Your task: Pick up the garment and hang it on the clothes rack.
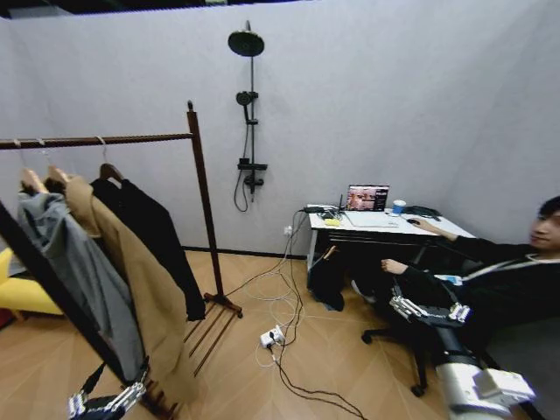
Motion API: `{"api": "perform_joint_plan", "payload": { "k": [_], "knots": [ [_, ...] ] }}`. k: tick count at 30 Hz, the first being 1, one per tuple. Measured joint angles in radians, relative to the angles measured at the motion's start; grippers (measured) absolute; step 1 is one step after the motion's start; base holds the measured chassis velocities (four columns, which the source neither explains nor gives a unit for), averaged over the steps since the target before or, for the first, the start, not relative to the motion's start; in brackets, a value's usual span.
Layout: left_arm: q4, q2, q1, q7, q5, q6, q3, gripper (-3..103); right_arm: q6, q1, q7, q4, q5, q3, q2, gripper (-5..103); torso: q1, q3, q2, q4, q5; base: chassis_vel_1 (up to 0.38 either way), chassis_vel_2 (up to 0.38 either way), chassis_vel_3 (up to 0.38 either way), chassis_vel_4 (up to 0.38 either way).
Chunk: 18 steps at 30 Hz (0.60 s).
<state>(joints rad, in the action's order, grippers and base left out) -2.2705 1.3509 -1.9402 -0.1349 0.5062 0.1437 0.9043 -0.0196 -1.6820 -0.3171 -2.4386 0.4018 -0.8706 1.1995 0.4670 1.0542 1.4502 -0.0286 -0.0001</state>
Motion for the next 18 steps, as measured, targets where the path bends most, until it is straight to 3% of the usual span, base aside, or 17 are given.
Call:
{"api": "perform_joint_plan", "payload": {
  "k": [11, 18],
  "knots": [
    [0.000, 0.000, 0.000, 0.000, 0.000, 0.000, 0.000, 100, 0.000, 0.000, 0.000, 0.000, 0.000, 0.000, 0.000, 100, 0.000, 0.000, 0.000, -0.0001, 0.0001, -0.125, -0.115, -0.131, -0.124],
    [0.000, 0.000, 0.000, 0.000, 0.000, 0.000, 0.000, 100, 0.000, 0.000, 0.000, 0.000, 0.000, 0.000, 0.000, 100, 0.000, 0.000, 0.000, 0.0003, 0.0000, -0.017, -0.089, -0.089, -0.008]
  ]
}}
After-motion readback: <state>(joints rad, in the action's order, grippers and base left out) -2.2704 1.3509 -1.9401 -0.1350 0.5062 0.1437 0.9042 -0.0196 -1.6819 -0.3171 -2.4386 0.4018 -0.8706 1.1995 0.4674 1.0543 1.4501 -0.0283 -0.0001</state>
